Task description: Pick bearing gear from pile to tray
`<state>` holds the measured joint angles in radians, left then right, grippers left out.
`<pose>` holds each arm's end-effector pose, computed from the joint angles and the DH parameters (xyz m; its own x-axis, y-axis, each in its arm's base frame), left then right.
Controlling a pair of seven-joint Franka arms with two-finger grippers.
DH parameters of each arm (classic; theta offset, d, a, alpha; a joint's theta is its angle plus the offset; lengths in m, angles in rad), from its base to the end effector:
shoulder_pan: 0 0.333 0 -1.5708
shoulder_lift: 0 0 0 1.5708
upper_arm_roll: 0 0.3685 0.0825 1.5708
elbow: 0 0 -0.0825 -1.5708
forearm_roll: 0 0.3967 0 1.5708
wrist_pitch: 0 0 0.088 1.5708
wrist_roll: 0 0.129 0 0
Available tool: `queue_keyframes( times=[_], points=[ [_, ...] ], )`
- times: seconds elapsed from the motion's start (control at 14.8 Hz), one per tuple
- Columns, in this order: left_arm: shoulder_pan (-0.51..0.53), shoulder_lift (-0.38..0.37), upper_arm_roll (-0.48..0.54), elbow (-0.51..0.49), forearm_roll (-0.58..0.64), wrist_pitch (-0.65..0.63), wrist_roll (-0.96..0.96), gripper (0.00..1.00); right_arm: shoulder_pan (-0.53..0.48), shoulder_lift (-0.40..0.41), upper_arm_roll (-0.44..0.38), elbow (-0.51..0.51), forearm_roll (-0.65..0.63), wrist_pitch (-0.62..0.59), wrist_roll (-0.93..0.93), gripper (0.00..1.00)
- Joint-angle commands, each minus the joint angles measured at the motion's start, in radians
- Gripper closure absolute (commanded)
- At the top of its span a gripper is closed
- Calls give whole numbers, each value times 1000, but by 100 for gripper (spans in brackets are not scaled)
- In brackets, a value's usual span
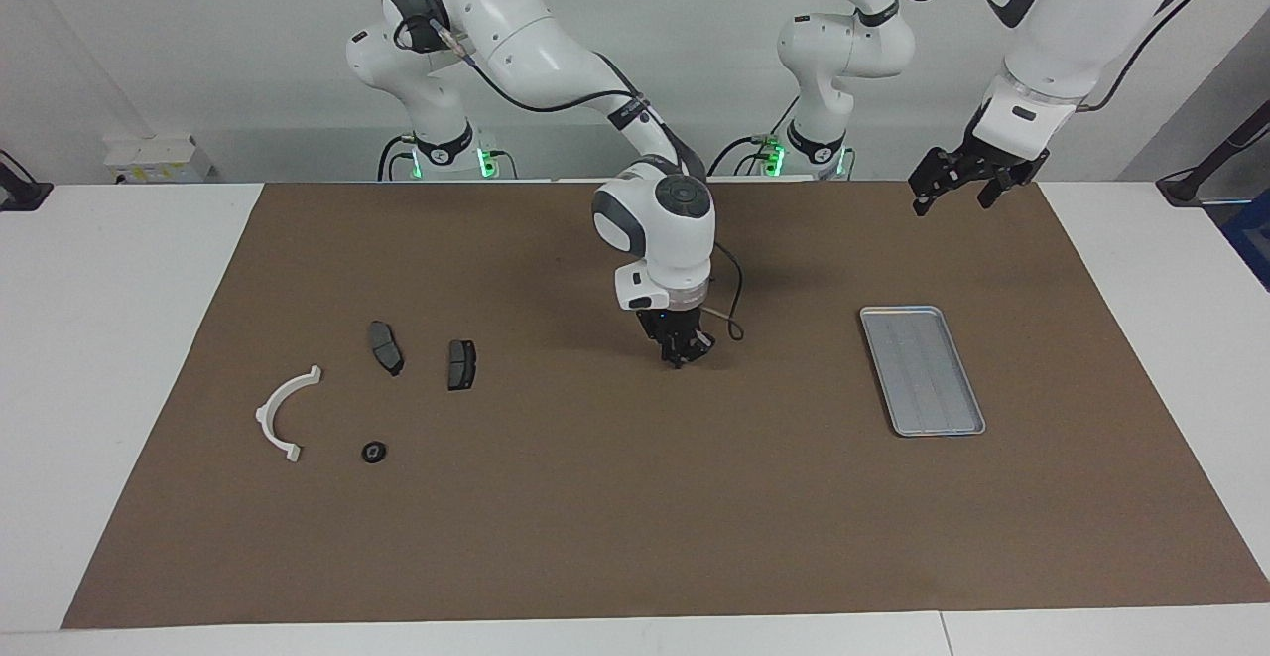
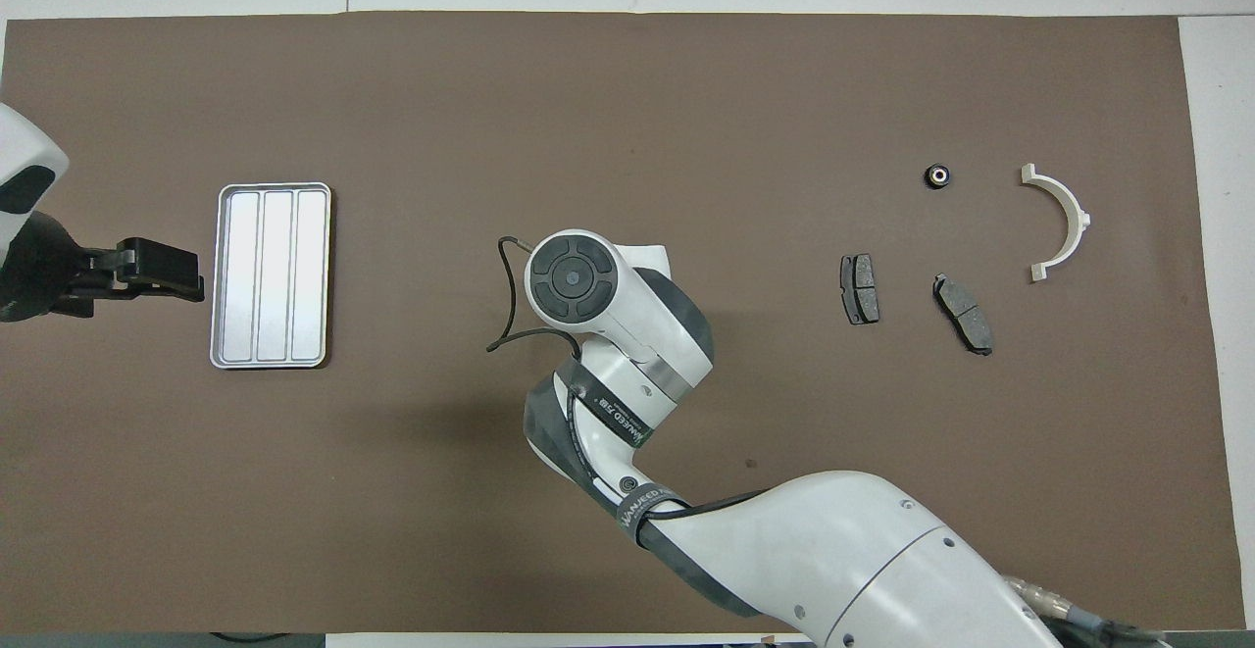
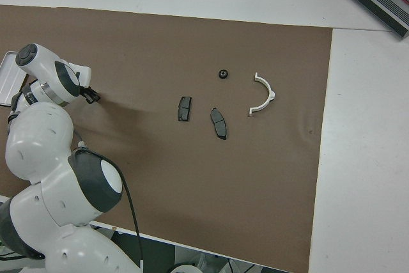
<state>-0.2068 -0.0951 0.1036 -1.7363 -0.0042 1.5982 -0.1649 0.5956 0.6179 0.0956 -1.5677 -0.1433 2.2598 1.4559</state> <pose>0.5286 -0.0526 0.6291 0.9971 0.0610 -0.0452 0.0613 -0.9981 0.0067 0.5891 0.4643 0.3037 0.7630 -0.6426 0.0702 -0.6390 -0.7662 -0.0683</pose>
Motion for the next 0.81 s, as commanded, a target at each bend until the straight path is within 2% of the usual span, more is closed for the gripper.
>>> queue_keyframes(
  times=[0.0,0.14,0.27,0.47,0.54,0.75],
  points=[
    [-16,-34,5,-49,1,34,-7,0,-11,-9,4,52,-16,-98,12,0],
    [-20,-40,5,-60,1,34,-7,0,-16,-10,1,96,-7,-143,6,0],
    [-32,-41,4,-71,1,66,-22,0,-83,-18,7,147,-10,-198,-8,0],
    [-144,-45,4,-147,3,179,-189,0,-161,-85,10,147,26,-261,-232,0],
    [-181,-29,2,-151,3,195,-244,0,-207,-104,10,150,54,-301,-311,0],
    [-321,79,2,-144,7,305,-469,0,-327,-127,9,147,77,-359,-500,0]
  ],
)
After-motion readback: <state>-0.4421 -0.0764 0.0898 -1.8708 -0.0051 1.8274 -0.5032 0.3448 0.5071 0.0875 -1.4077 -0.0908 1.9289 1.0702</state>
